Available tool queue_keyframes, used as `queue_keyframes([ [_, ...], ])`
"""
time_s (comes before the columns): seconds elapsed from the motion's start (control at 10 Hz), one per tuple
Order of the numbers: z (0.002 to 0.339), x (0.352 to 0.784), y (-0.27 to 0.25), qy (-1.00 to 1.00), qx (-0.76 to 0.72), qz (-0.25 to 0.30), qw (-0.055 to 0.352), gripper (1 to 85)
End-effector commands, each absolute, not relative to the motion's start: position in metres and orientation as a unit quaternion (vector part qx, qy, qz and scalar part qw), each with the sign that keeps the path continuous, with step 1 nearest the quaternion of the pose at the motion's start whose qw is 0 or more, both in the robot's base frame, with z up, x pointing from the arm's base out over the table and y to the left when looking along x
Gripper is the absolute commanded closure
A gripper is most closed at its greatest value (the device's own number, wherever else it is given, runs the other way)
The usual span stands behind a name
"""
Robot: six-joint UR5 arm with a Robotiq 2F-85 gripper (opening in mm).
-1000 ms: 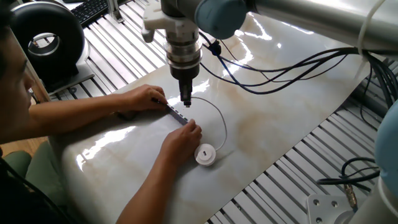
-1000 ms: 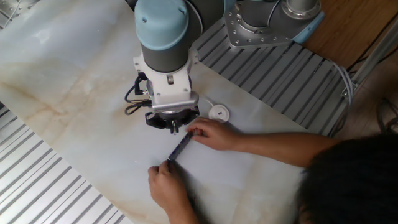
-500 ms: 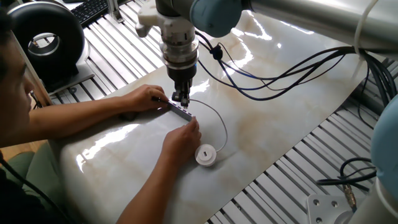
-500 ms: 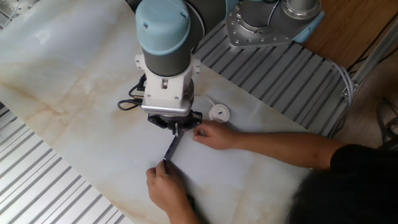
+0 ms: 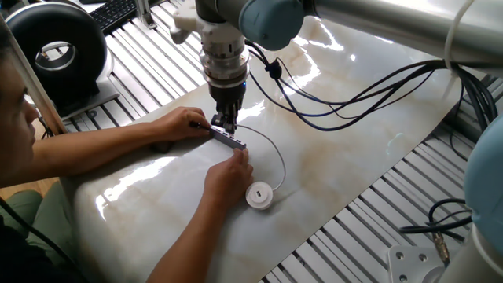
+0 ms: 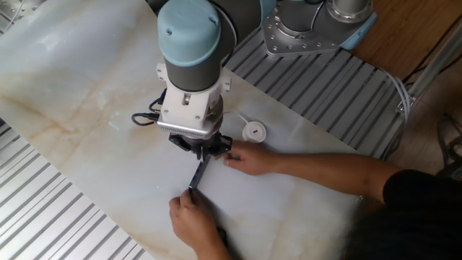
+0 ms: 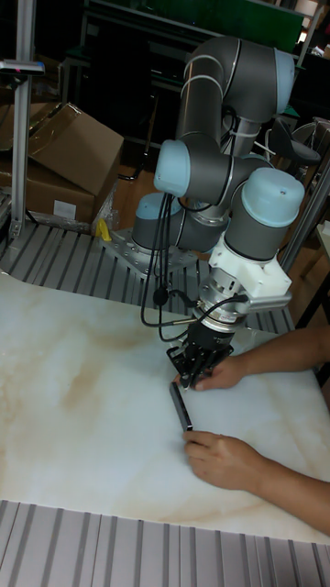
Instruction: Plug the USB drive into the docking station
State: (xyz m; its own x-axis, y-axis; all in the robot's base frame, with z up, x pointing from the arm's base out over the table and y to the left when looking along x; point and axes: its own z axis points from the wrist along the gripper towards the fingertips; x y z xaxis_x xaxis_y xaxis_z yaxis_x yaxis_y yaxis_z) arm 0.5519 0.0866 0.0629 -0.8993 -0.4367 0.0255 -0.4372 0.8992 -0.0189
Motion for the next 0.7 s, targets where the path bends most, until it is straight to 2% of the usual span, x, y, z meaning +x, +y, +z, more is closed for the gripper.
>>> queue_keyframes([
  [0.0, 0.0598, 0.5552, 0.0911, -0.984, 0.176, 0.002, 0.007, 84.3],
  [0.6, 0.0556, 0.5569, 0.0933, -0.987, 0.162, 0.001, 0.006, 84.3],
])
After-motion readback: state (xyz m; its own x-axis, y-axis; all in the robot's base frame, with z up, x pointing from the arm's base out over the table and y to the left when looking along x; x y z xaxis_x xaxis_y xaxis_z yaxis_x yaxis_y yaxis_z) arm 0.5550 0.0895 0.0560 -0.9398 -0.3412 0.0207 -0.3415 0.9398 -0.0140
